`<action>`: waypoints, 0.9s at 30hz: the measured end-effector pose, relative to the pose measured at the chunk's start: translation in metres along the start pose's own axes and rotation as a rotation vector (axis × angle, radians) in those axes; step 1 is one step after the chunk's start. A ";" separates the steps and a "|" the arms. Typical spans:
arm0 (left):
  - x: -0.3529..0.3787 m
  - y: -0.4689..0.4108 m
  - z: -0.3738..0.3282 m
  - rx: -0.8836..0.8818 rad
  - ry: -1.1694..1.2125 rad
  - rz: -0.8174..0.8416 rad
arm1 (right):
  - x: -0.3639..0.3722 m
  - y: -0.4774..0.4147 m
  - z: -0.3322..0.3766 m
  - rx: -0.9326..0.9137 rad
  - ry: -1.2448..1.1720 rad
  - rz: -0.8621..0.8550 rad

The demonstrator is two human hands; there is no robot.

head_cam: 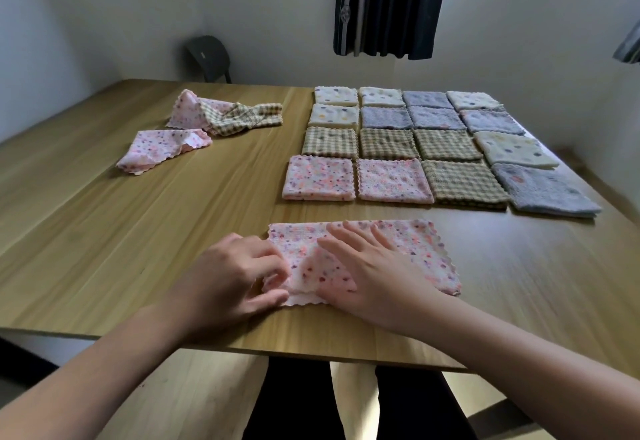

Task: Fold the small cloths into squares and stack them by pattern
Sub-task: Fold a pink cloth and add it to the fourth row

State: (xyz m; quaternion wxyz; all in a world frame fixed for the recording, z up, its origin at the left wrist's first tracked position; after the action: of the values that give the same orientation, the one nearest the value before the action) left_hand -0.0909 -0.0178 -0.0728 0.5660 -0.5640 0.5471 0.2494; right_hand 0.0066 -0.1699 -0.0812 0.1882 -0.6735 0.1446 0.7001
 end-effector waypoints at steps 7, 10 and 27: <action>0.000 -0.003 0.002 0.016 -0.025 0.009 | -0.001 -0.009 0.014 -0.090 -0.067 -0.157; 0.000 -0.002 0.000 0.039 -0.052 0.037 | 0.002 -0.011 0.014 -0.104 -0.053 -0.189; -0.014 0.006 -0.008 0.022 0.015 -0.202 | -0.009 -0.007 0.017 -0.121 -0.143 -0.397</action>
State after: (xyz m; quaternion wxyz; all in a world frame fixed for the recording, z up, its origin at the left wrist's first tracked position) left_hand -0.1032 -0.0186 -0.0604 0.5904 -0.6118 0.4944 0.1808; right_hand -0.0048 -0.1568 -0.0715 0.2914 -0.6475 -0.0466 0.7026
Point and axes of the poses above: each hand's wrist, its own y-axis away from the middle knuckle, its own x-axis out of the palm, z = x × y, the point moved 5 cm from there along -y, towards the middle knuckle, and after that the axes turned 10 degrees about y, right-handed, at the moved point
